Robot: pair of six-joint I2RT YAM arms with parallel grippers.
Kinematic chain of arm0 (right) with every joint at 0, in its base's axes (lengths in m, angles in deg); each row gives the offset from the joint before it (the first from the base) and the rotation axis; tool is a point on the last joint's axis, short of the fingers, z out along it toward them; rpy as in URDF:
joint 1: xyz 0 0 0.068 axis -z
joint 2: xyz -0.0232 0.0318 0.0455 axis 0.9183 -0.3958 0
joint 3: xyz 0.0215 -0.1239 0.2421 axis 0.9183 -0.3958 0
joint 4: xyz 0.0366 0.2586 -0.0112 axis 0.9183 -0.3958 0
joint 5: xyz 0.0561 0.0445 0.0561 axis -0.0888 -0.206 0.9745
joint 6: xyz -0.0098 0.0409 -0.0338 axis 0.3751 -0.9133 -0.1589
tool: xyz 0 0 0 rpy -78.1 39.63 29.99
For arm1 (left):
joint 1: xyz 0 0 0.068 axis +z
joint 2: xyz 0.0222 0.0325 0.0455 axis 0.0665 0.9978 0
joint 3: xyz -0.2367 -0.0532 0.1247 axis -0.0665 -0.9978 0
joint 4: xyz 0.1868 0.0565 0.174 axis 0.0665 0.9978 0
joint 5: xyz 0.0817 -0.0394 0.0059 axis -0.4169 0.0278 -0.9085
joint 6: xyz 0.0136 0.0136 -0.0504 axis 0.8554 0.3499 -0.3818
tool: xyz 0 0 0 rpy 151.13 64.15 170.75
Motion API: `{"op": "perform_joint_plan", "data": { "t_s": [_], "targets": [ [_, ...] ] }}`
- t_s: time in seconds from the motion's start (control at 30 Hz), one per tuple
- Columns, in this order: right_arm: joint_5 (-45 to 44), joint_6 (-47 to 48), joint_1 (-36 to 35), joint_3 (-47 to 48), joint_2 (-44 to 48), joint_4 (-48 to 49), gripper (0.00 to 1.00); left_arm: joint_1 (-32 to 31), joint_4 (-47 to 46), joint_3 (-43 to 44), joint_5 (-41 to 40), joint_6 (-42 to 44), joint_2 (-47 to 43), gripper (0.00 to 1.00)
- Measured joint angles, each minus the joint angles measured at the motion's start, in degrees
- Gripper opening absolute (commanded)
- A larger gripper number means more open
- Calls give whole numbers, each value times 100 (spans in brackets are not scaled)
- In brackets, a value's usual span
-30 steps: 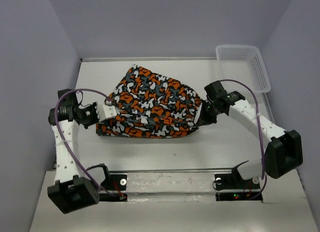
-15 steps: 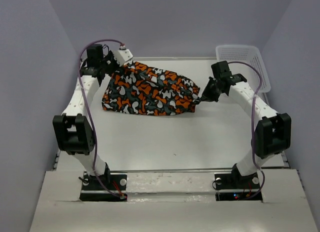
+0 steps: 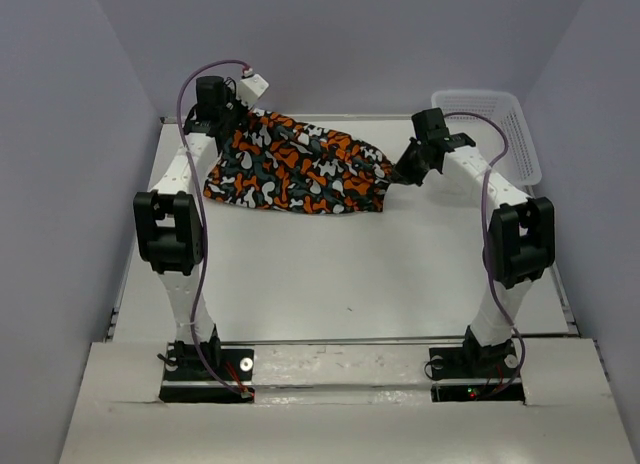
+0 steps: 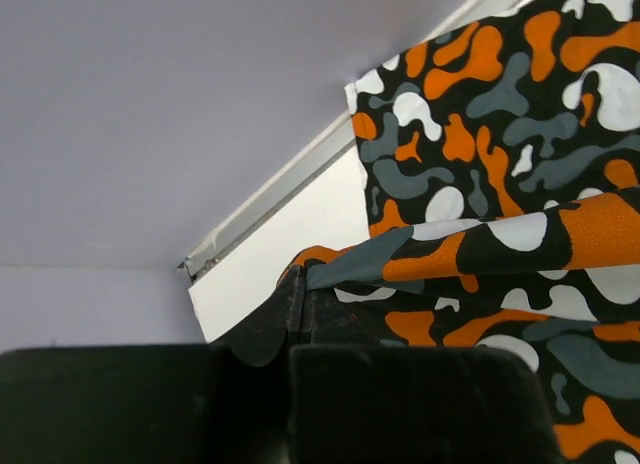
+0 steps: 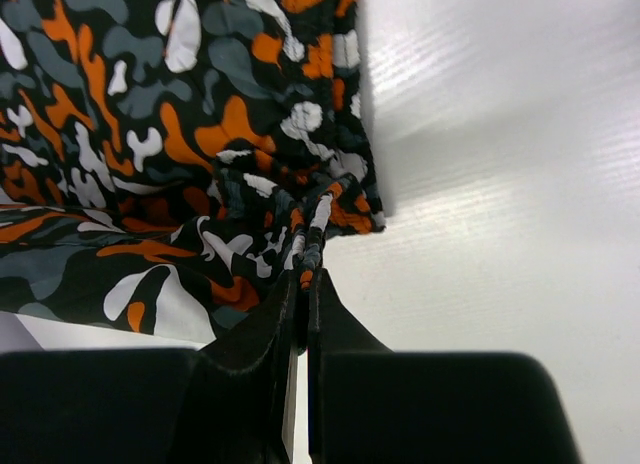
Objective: Fold and stack the shorts
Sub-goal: Fold the shorts at the center of the board, then move the shorts from the center of the board.
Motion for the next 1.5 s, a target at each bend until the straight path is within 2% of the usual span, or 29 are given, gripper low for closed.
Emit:
{"op": "perform_joint_plan", "data": {
  "t_s": [0.1, 0.2, 0.27, 0.37, 0.43, 0.6, 0.73, 0.77, 0.8, 0.83, 1.0, 1.13, 1.23, 1.33, 1.5],
  "targets": [
    [-42, -17, 33, 372, -181, -4, 1, -44, -372, 33, -295, -111, 192, 0],
    [-105, -79, 68, 640, -350, 7, 9, -85, -595, 256, -485, -192, 468, 0],
    [-146, -162, 105, 743, -474, 15, 25, -122, -719, 474, -560, -254, 708, 0],
    [-229, -229, 166, 861, -643, -11, 28, -203, -944, 590, -671, -334, 979, 0],
    [-295, -249, 223, 1058, -844, -31, 43, -236, -1043, 603, -739, -365, 1104, 0],
    [-365, -153, 299, 1926, -1631, 146, 57, -319, -1366, 748, -1246, -638, 1508, 7],
    [-358, 181, 310, 3206, -2398, 245, 61, -356, -1464, 999, -1580, -841, 1923, 42],
    [-365, 317, 308, 3453, -2514, 313, 61, -361, -1497, 1047, -1679, -905, 2031, 63],
    [-378, 428, 308, 3587, -2557, 345, 61, -365, -1523, 1071, -1729, -944, 2107, 92],
    [-428, 588, 308, 3663, -2566, 391, 63, -385, -1532, 1099, -1790, -981, 2188, 99],
    [-555, 925, 297, 3442, -2437, 485, 65, -417, -1399, 1412, -2085, -1143, 2527, 99],
    [-817, 1176, 142, 2555, -2063, 422, 72, -369, -743, 1858, -2124, -1397, 2577, 99],
    [-927, 1163, -146, 1902, -1766, 391, 75, -273, -221, 1860, -1620, -1580, 2273, 99],
    [-944, 1001, -393, 1478, -1670, 367, 79, -131, 461, 1414, -1078, -1637, 1624, 99],
    [-966, 901, -461, 1388, -1851, 254, 78, -4, 1176, 1257, -627, -1687, 1390, 99]
  ]
}}
